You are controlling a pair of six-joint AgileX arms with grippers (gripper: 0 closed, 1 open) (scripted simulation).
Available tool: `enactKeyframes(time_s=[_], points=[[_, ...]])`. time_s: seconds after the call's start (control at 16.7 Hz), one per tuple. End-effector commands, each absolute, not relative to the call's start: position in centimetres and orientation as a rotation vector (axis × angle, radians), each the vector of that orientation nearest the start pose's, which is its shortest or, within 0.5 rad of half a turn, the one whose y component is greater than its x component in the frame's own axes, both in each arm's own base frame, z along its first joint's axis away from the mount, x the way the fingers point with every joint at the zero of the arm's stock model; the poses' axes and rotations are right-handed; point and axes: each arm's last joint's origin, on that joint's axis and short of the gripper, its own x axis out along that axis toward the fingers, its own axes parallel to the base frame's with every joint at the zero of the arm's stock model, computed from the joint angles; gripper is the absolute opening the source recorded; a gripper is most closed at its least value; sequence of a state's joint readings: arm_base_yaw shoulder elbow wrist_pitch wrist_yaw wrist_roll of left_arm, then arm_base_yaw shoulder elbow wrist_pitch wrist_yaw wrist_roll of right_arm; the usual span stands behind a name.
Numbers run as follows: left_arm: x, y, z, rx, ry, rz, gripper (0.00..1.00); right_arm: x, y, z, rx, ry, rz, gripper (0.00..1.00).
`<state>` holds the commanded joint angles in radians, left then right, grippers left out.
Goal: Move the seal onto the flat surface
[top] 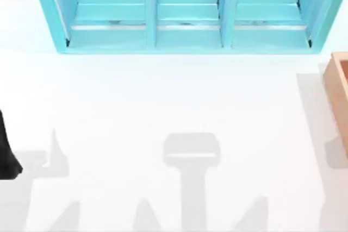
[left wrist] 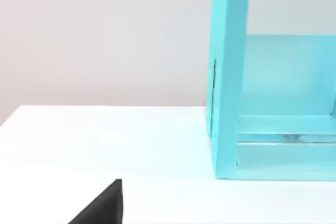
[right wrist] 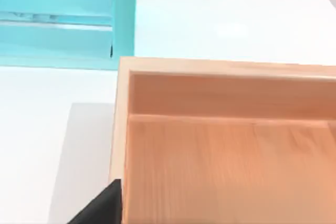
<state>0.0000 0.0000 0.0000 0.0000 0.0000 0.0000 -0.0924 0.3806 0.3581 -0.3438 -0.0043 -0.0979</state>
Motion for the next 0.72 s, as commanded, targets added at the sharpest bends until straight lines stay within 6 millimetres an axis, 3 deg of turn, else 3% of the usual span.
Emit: enactKeyframes(time_s=[0.3,0.72], points=[[10.6,-0.1,16.0,0.0,0.0,0.0,1.0,17.0,-3.3,25.1,-0.093,0.898,-0.088,1.0],[10.6,-0.1,16.0,0.0,0.0,0.0,1.0,24.4,-7.8,26.1,-0.026,1.435,-0.036,1.0]])
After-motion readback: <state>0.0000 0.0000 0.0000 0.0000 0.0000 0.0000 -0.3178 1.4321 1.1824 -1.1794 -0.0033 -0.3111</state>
